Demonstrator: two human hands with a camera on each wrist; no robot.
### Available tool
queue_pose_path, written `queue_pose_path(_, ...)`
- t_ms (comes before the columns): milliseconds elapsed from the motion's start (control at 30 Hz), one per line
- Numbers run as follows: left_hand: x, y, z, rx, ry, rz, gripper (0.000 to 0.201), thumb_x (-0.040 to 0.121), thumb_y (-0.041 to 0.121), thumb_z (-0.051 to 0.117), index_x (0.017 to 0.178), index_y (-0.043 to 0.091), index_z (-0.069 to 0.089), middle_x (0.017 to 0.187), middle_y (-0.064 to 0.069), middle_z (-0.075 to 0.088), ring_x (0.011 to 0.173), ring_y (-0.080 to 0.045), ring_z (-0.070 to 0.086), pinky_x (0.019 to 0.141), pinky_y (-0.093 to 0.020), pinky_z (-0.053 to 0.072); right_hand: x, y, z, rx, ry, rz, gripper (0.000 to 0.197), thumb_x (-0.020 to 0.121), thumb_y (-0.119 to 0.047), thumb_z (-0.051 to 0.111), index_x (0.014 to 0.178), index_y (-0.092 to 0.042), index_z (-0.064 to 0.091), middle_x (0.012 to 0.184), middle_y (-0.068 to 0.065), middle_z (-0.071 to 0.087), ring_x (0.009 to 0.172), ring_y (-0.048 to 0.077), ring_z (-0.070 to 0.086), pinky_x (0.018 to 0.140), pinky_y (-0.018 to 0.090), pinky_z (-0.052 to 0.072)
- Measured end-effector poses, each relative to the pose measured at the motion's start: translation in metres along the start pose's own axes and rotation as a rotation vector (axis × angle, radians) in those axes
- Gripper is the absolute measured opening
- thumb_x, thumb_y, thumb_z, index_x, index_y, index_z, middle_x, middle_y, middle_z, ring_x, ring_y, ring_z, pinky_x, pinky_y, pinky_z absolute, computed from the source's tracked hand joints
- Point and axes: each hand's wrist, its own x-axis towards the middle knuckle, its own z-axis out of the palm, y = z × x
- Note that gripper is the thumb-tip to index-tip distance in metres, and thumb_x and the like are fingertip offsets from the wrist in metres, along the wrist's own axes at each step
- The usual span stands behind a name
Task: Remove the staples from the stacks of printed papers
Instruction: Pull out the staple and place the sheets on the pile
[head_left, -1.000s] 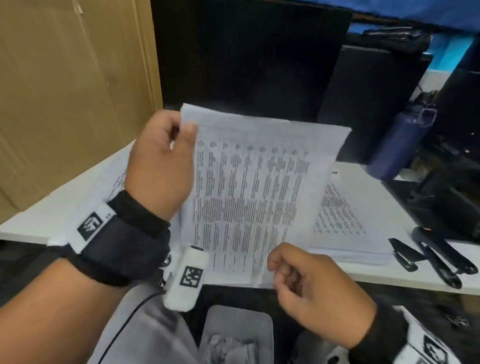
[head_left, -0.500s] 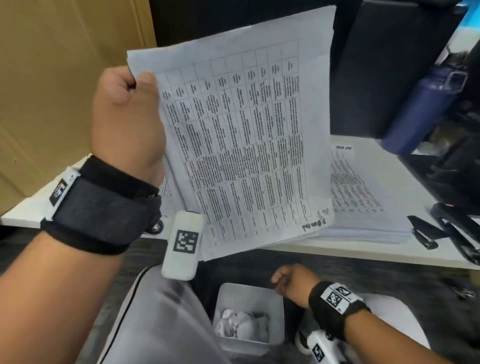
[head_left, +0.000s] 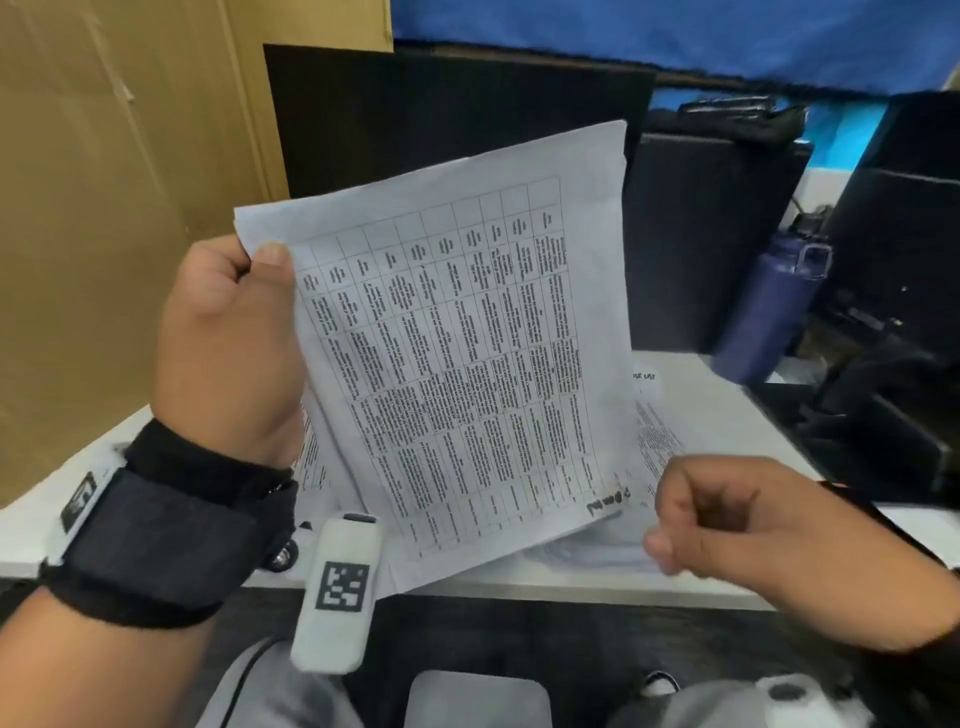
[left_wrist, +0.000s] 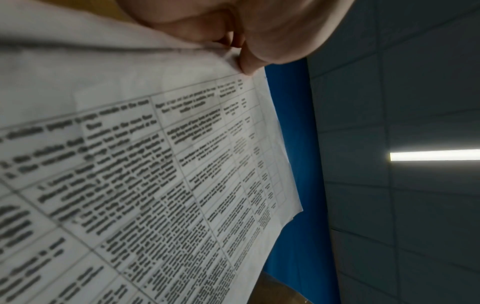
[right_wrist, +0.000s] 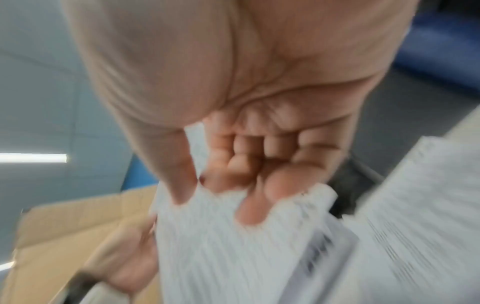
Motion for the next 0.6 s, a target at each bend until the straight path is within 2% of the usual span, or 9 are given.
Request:
queue_pose_path(67,0.000,0.008,0.016,-0.022,-0.054,0.031,0.018,0.108,0.020,0.046,0.097,0.026,0.059,0.093,0.004,0.076,0.086,-0.010,0.076,0.067,-0.028,0.061,0.010,-0.008,-0.021,0.085,0.364,-0.137,0.040,0.069,-0.046,0.084,0.101,-0.031,0.066,0.095,0.002,0.068,0.090,0.010,0.066,0.075,0.029,0.054)
queue_pose_path(133,-0.003,0.017,0.038,-0.034,-0.119,0.067,0.016,0.107,0.023,0.048,0.096,0.027,0.058,0.090,0.005,0.075,0.080,-0.007,0.073,0.060,-0.025,0.056,0.028,-0.011,-0.030,0.088,0.541,-0.202,0.064,0.067,-0.048,0.084,0.123,-0.038,0.055,0.118,-0.011,0.067,0.111,0.004,0.064,0.088,0.029,0.053)
queue_pose_path(167,-0.005,0.021,0.050,-0.042,-0.156,0.082,0.014,0.106,0.025,0.049,0.096,0.028,0.058,0.093,0.004,0.075,0.083,-0.010,0.073,0.064,-0.028,0.058,0.035,-0.013,-0.031,0.123,0.580,-0.220,0.065,0.070,-0.043,0.084,0.127,-0.036,0.054,0.121,-0.012,0.068,0.113,0.004,0.065,0.089,0.029,0.053)
queue_pose_path(233,-0.007,0.028,0.072,-0.065,-0.227,0.077,0.010,0.105,0.027,0.051,0.100,0.027,0.059,0.101,-0.002,0.075,0.094,-0.019,0.074,0.079,-0.040,0.062,0.045,-0.015,-0.030,0.196,0.672,-0.258,0.048,0.079,-0.029,0.081,0.124,-0.029,0.064,0.114,-0.016,0.073,0.105,-0.001,0.068,0.085,0.020,0.055)
queue_pose_path(300,-0.004,0.029,0.088,-0.118,-0.275,-0.001,0.008,0.106,0.023,0.051,0.109,0.023,0.058,0.111,-0.008,0.076,0.103,-0.025,0.074,0.086,-0.045,0.061,0.054,-0.011,-0.028,0.277,0.816,-0.271,0.027,0.084,-0.021,0.078,0.109,-0.027,0.072,0.101,-0.020,0.076,0.095,-0.005,0.070,0.079,0.013,0.055)
queue_pose_path(367,0.001,0.016,0.095,-0.092,-0.355,-0.110,0.015,0.104,0.019,0.057,0.118,0.022,0.055,0.119,-0.008,0.074,0.107,-0.025,0.074,0.089,-0.047,0.060,0.063,-0.001,-0.026,0.380,0.873,-0.240,0.016,0.084,-0.019,0.079,0.096,-0.028,0.074,0.096,-0.018,0.077,0.091,-0.001,0.072,0.082,0.021,0.055)
queue_pose_path(433,0.000,-0.008,0.092,0.063,-0.475,-0.226,0.026,0.099,0.021,0.064,0.122,0.028,0.055,0.124,-0.003,0.073,0.109,-0.022,0.074,0.096,-0.050,0.058,0.070,0.005,-0.027,0.465,0.896,-0.205,0.014,0.083,-0.018,0.080,0.092,-0.028,0.075,0.097,-0.015,0.078,0.094,0.005,0.072,0.087,0.030,0.053)
queue_pose_path(500,-0.008,-0.030,0.086,0.233,-0.565,-0.270,0.026,0.098,0.028,0.062,0.123,0.035,0.061,0.123,0.006,0.074,0.111,-0.018,0.073,0.100,-0.051,0.056,0.075,0.008,-0.027,0.473,0.902,-0.177,0.014,0.083,-0.018,0.081,0.091,-0.027,0.075,0.094,-0.015,0.078,0.090,0.003,0.073,0.086,0.032,0.054)
queue_pose_path(600,-0.021,-0.047,0.082,0.271,-0.499,-0.208,0.031,0.102,0.019,0.051,0.124,0.035,0.066,0.119,0.016,0.075,0.113,-0.009,0.070,0.101,-0.042,0.055,0.079,0.005,-0.021,0.371,0.862,-0.178,0.019,0.088,-0.015,0.076,0.089,-0.033,0.069,0.087,-0.016,0.075,0.084,-0.003,0.069,0.077,0.023,0.052)
